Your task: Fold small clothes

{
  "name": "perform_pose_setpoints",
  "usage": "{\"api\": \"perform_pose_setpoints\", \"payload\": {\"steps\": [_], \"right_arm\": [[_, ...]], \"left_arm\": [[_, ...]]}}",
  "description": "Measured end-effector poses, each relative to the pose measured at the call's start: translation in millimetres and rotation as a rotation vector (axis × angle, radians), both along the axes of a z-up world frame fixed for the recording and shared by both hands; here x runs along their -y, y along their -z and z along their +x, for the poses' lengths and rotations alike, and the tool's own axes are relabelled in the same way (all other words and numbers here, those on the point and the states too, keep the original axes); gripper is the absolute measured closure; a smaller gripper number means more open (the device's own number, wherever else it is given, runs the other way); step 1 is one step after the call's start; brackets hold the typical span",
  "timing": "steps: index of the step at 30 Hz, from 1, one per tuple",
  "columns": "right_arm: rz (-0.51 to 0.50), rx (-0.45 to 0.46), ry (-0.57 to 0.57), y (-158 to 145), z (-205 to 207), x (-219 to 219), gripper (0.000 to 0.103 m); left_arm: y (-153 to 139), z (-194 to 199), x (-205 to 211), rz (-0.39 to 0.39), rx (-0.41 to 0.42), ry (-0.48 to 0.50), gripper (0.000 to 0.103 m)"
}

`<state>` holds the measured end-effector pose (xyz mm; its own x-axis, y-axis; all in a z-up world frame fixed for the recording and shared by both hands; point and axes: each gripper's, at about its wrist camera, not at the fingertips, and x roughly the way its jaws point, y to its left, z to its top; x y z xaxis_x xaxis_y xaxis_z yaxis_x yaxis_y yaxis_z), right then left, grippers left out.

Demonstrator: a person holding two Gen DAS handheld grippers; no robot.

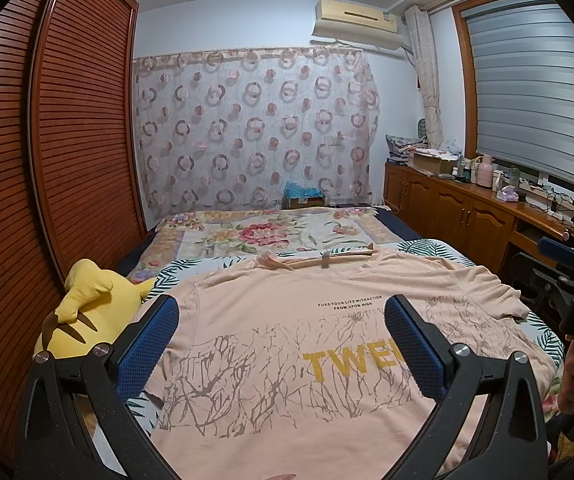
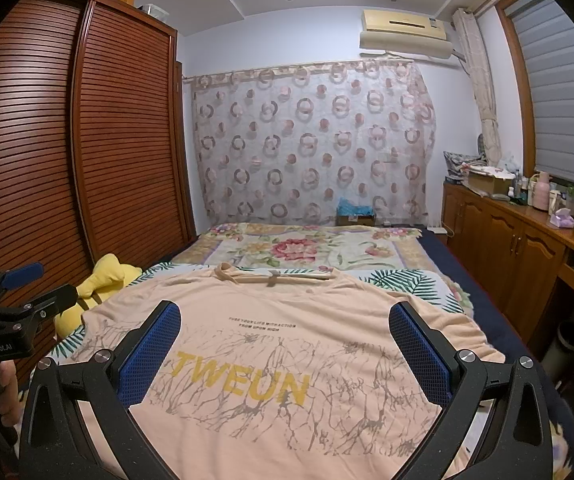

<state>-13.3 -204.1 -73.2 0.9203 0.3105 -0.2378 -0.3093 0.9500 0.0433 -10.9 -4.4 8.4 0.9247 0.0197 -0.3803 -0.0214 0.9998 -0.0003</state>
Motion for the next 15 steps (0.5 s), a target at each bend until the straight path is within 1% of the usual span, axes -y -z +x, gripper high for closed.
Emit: {"api": "perform_pose_setpoints", "payload": {"steps": [9, 10, 15], "right_arm": [[0.000, 0.000, 0.004, 0.8, -0.5, 0.3, 0.000], [0.000, -0.001, 0.004, 1.0, -0.3, 0.4, 0.000], [0.005, -0.015, -0.016, 3.9, 4.0, 0.2, 0.000]], "left_arm": [[0.6, -1.8, 0.8, 0.001, 0.001, -0.001, 0.000], [-2.6, -1.4, 0.3, 0.002, 0.000, -0.003, 0.000], [-2.2, -0.1, -3.4, 0.004, -0.022, -0.009, 0.000]]}}
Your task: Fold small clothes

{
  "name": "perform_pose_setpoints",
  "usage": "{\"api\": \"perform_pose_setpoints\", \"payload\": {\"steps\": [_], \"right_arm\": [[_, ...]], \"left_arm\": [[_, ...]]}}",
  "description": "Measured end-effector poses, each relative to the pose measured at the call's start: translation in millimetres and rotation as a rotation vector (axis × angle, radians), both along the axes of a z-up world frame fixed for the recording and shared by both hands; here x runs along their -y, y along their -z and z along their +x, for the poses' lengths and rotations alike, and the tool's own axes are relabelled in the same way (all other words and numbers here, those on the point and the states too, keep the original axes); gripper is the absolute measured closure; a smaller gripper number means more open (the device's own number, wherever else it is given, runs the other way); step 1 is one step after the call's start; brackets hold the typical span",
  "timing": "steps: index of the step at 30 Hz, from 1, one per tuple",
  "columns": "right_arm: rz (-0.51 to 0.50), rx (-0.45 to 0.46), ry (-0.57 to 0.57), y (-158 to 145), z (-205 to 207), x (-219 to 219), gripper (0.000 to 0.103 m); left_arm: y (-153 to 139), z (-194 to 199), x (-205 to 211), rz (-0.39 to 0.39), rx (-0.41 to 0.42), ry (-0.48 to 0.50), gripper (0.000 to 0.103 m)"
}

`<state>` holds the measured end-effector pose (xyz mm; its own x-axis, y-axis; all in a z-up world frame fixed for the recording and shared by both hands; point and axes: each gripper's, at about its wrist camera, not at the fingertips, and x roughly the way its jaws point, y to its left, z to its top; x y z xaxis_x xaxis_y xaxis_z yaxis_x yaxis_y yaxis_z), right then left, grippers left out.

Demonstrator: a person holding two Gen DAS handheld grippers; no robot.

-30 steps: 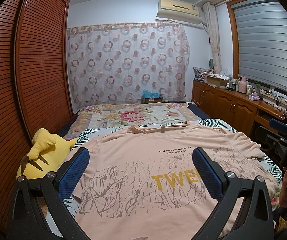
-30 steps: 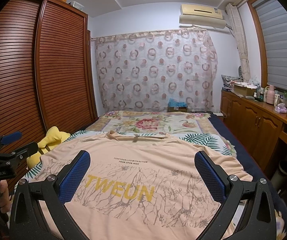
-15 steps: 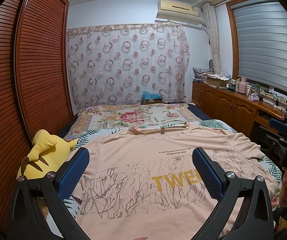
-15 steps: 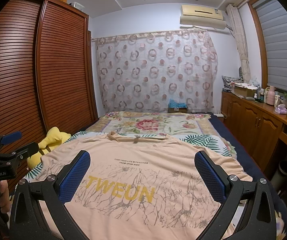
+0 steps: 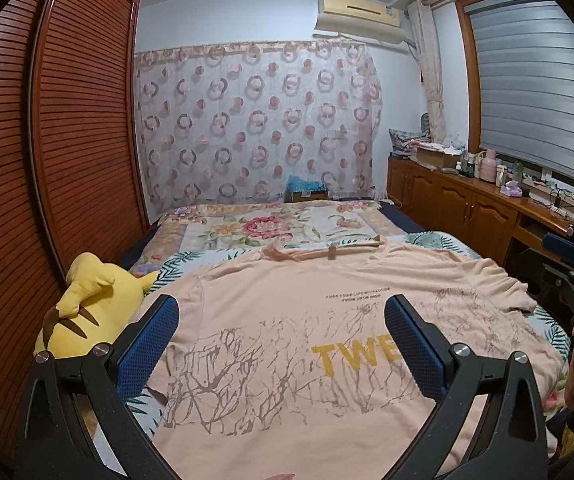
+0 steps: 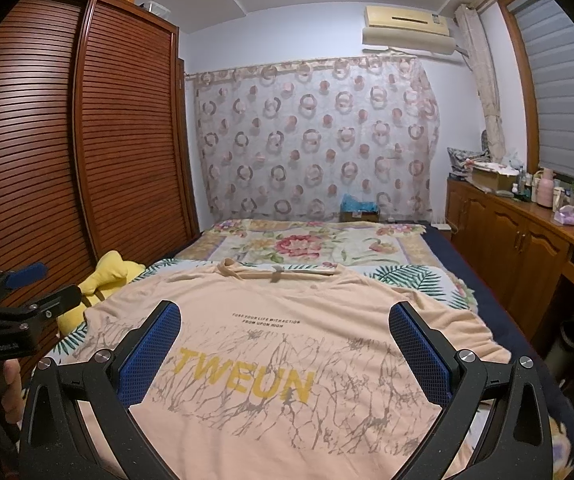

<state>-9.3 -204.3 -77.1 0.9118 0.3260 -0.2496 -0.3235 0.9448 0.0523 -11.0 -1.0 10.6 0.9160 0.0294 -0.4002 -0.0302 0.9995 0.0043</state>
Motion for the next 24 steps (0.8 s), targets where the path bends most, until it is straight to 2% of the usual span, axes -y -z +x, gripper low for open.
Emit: {"api": "perform_pose_setpoints", "payload": {"steps": [5, 18, 24], "right_arm": [[-0.015, -0.013, -0.051, 6.3, 5.6, -8.0, 0.000], [-0.131, -0.056, -0.152, 5.9, 35.1, -26.8, 0.000], [-0.158, -0.080, -0.201, -1.8, 49.7, -24.9, 0.000]], "left_arm": [[-2.0, 7.4, -23.5, -0.006, -0.040, -0.016, 0.000], [49.4, 33.1, -87.7, 0.010, -0.157, -0.089, 0.000], [62.2, 40.7, -116.4, 0.000, -0.197, -0.076, 0.000]]}}
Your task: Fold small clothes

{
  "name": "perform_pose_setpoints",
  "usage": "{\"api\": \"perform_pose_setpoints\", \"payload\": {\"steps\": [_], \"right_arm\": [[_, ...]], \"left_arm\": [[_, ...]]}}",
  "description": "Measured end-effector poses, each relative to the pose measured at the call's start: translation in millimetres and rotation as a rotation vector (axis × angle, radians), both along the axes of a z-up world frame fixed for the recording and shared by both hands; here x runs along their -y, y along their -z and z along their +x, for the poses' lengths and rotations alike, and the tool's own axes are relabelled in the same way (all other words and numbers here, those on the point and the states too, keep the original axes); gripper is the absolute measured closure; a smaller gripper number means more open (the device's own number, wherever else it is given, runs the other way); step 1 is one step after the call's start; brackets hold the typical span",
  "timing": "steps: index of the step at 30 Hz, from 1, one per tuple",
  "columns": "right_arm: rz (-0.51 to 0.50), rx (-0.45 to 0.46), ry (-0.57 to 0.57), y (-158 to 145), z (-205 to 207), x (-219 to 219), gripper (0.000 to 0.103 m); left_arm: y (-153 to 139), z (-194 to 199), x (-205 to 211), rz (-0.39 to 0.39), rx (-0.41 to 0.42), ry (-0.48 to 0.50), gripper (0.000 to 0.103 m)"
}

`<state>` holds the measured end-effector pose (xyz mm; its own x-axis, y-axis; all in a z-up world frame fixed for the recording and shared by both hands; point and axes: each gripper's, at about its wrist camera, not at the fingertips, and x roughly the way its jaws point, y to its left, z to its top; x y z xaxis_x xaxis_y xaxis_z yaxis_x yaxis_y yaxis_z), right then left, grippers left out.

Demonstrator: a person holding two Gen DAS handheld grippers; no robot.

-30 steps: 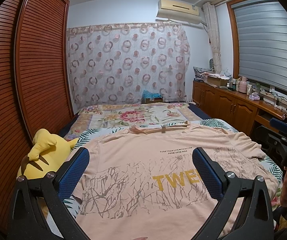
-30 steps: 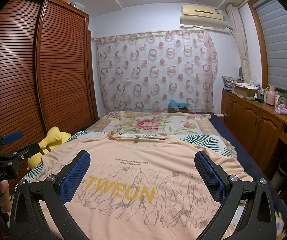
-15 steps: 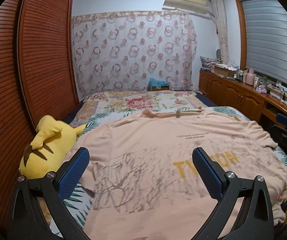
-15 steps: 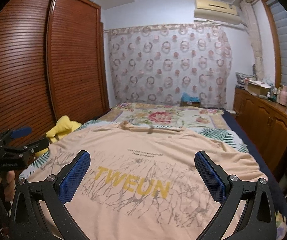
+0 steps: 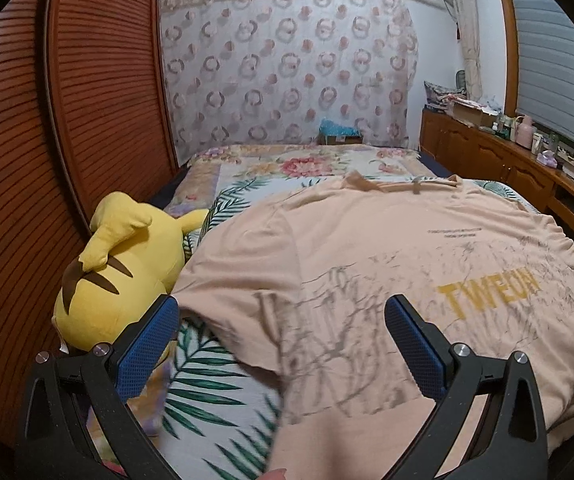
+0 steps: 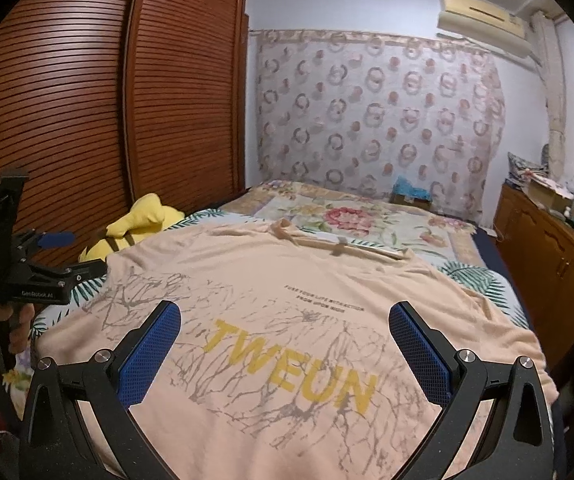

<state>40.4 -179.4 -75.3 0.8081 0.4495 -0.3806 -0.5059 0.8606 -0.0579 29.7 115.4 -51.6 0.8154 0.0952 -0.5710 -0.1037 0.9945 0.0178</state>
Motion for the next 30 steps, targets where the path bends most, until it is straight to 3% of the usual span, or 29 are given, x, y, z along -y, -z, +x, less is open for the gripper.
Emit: {"api": "perform_pose_setpoints", "payload": {"steps": [6, 10, 14, 21, 22, 28, 30], "right_arm": [[-0.019, -0.055, -0.044, 6.9, 23.2, 0.1, 0.000], [-0.050, -0.076, -0.064, 7.8, 35.9, -2.0, 0.000], [-0.066, -0.103, -0.093, 3.3, 45.6, -4.7, 0.000], [-0.060, -0.138, -0.132, -4.2, 57.9, -11.9, 0.000], [-0.060, -0.141, -0.137, -3.8, 61.0, -15.1, 0.000], [-0.057, -0.182, -0.168, 0.1, 68.7, -21.7, 0.000], [-0.051, -0.192, -0.175, 1.1, 68.7, -21.7, 0.000]], "left_arm": [[13.0, 7.8, -25.5, 0.002, -0.046, -0.006, 0.001], [21.3, 14.6, -43.7, -0.011, -0.091, -0.012, 0.014], [25.7, 23.6, -69.4, -0.076, -0.125, -0.017, 0.026], [35.1, 41.4, -91.2, -0.100, -0.183, -0.034, 0.032], [37.7, 43.8, -93.2, -0.104, -0.192, -0.033, 0.036], [50.8, 52.2, -98.4, -0.180, -0.242, -0.011, 0.044], [54.7, 53.3, -99.6, -0.192, -0.255, -0.002, 0.055]]}}
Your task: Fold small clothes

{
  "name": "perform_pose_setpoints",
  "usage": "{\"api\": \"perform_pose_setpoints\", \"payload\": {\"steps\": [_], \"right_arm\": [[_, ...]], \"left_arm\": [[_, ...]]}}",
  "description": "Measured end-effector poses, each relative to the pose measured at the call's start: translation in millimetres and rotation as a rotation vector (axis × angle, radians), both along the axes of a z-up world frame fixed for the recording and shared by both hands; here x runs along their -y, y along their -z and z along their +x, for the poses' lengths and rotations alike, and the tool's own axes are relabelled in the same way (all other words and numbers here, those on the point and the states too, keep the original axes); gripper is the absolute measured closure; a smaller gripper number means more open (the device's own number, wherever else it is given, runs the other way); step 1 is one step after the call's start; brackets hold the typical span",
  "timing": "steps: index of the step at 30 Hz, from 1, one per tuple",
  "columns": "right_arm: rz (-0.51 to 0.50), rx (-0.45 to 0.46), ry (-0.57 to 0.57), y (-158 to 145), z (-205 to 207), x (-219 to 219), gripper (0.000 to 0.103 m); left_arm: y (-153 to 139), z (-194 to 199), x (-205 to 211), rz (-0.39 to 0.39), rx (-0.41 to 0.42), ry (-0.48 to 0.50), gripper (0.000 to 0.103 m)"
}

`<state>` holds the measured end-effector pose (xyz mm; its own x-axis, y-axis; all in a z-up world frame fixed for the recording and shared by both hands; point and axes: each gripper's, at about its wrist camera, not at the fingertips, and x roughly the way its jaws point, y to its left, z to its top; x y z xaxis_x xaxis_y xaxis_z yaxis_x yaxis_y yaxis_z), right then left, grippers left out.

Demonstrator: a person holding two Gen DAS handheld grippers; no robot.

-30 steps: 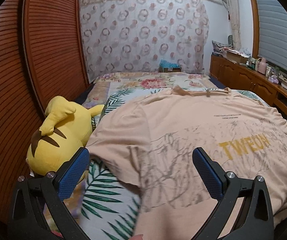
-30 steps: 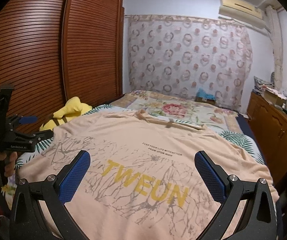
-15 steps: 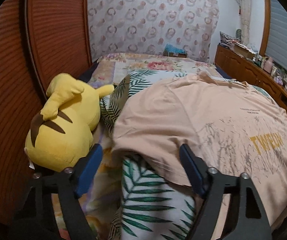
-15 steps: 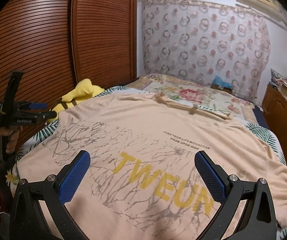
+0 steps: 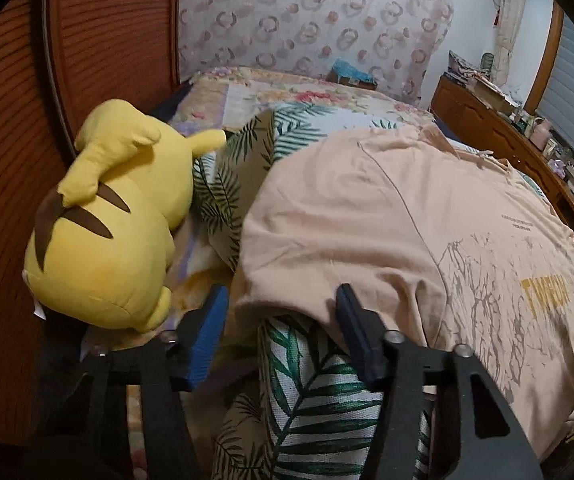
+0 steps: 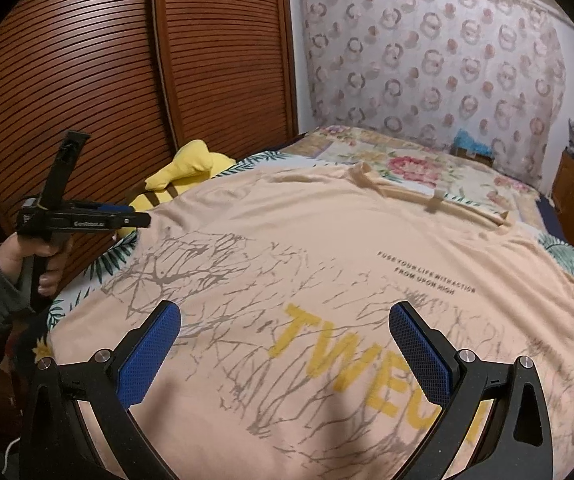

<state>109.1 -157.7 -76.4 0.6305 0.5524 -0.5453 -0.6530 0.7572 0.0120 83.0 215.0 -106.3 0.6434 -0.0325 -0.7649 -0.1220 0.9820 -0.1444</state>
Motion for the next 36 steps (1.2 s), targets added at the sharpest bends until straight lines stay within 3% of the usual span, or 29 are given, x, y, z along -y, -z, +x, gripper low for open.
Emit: {"api": "perform_pose_setpoints", "payload": {"steps": [3, 4, 7, 9, 12, 23, 32, 36], "right_arm": [[0.002, -0.010, -0.003, 1.5, -2.6, 5.2, 0.000], [0.004, -0.014, -0.002, 2.2, -3.1, 8.0, 0.000], [0.012, -0.023, 0.006, 2.6, -2.9, 13.6, 0.000], [0.015, -0.023, 0.012, 3.6, -3.3, 15.6, 0.000], [0.009, -0.015, 0.032, 5.6, -4.2, 18.6, 0.000], [0.047, -0.010, 0.086, 2.8, -6.3, 37.5, 0.000], [0.076, -0.002, 0.135, 5.3, -13.3, 54.4, 0.000], [0.078, -0.003, 0.146, 7.6, -16.8, 53.0, 0.000]], "left_arm": [[1.2, -1.6, 1.8, -0.027, 0.001, 0.021, 0.071], [0.6, -0.9, 2.7, -0.023, 0.000, 0.021, 0.071], [-2.8, 1.5, 10.6, 0.043, -0.004, 0.035, 0.081], [-7.4, 1.8, 14.1, 0.082, -0.002, 0.037, 0.093], [-18.6, -0.6, 16.9, 0.079, 0.028, 0.048, 0.095], [-85.4, 7.8, 97.6, 0.076, 0.178, 0.231, 0.096], [-109.2, 22.3, 160.6, 0.094, 0.202, 0.338, 0.095], [-109.1, 14.8, 163.4, 0.072, 0.214, 0.344, 0.063]]}}
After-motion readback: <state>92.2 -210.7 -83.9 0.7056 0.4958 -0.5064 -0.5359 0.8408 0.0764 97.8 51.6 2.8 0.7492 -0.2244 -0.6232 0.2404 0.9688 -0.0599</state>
